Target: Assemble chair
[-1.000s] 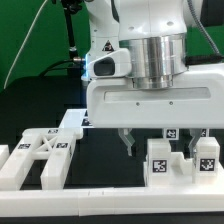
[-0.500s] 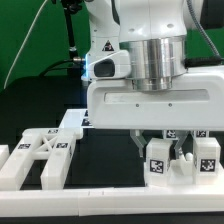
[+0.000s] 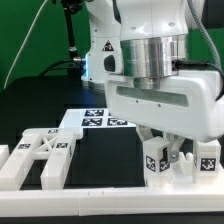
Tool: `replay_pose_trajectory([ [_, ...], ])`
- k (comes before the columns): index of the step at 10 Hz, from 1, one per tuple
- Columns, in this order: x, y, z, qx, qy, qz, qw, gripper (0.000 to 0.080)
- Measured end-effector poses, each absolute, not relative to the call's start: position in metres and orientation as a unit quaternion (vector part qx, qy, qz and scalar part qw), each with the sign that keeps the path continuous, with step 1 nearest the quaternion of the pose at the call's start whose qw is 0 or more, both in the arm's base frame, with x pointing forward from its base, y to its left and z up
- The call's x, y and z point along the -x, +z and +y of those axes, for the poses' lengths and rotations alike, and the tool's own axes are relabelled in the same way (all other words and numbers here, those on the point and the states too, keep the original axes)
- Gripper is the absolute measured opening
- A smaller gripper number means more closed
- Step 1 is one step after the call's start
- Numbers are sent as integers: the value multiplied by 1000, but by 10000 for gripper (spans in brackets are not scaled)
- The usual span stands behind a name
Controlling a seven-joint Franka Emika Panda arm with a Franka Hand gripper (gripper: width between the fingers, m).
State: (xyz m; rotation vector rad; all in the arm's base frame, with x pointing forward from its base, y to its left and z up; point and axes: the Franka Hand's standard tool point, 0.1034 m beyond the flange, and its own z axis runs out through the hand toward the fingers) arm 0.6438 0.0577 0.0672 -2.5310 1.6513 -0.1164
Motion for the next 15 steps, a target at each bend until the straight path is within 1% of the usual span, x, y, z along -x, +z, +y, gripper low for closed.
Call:
replay_pose_trajectory([
  [2,-644,67,59,745,-18,662,74,290],
  [4,-645,68,59,680,-10,729,81,290],
  [6,-643,66,56,633,-2,770,78,290],
  [7,-640,65,54,622,0,779,73,291],
  [10,-640,65,54,626,-2,776,73,291],
  [11,-640,65,54,626,-2,776,73,468],
  [12,-641,65,54,627,-2,775,73,586],
  [13,-643,76,55,645,-5,760,79,586],
  [14,-644,94,54,657,-9,749,89,636],
  [15,-647,110,54,658,-13,746,99,646],
])
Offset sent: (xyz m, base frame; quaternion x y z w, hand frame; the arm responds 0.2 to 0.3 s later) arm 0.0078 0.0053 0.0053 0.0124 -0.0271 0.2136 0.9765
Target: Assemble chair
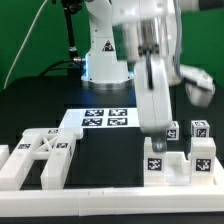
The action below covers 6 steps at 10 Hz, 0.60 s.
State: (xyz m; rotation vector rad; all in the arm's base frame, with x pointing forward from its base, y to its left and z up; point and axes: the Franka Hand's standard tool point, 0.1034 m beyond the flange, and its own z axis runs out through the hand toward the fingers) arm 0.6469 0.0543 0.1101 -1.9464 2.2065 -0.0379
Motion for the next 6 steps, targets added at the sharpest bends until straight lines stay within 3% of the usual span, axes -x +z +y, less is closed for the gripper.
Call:
replay_pose_trajectory([
  [6,-648,112,56,660,-14,744,101,648],
])
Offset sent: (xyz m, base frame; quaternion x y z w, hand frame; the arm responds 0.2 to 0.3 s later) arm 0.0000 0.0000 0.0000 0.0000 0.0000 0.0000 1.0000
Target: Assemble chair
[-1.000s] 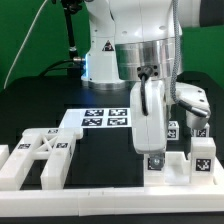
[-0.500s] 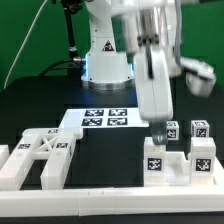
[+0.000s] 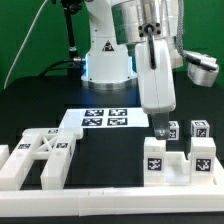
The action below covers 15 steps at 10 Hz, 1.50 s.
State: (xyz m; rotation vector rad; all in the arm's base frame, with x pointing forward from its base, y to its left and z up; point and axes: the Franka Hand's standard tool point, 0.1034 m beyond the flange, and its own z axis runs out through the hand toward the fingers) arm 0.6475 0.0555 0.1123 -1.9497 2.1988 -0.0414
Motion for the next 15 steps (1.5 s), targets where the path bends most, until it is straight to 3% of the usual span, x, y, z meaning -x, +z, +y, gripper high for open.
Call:
replay_pose_trajectory([
  [4,-639,117,63,778,-41,618,101,648],
  [7,-622,112,67,877,-63,469,87,648],
  [11,-622,112,65,922,-71,372,79,648],
  [12,-624,112,62,941,-88,319,74,648],
  [15,-601,99,35,977,-159,142,27,648],
])
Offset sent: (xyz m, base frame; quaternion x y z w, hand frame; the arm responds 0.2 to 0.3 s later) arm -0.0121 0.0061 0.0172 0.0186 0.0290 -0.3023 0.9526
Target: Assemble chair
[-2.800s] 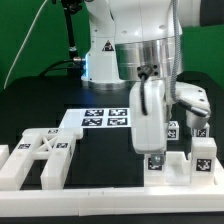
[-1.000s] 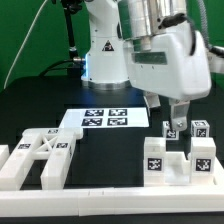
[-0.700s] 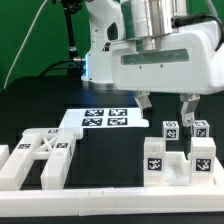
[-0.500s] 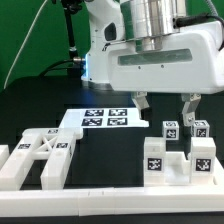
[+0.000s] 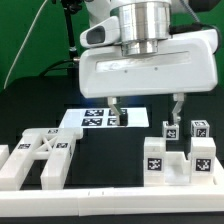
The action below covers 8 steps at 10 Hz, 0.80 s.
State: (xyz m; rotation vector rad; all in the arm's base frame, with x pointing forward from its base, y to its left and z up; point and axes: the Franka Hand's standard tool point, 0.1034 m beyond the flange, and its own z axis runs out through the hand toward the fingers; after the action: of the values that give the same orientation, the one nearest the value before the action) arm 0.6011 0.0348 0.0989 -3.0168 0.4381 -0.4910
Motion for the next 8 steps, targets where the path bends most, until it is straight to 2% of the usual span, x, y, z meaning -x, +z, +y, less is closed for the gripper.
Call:
replay_pose_trajectory([
  [1,-598,93,25,981,-178,75,5,648],
  [2,-596,81,20,982,-183,44,-6,648],
  [8,-602,34,35,981,-192,32,-14,648],
])
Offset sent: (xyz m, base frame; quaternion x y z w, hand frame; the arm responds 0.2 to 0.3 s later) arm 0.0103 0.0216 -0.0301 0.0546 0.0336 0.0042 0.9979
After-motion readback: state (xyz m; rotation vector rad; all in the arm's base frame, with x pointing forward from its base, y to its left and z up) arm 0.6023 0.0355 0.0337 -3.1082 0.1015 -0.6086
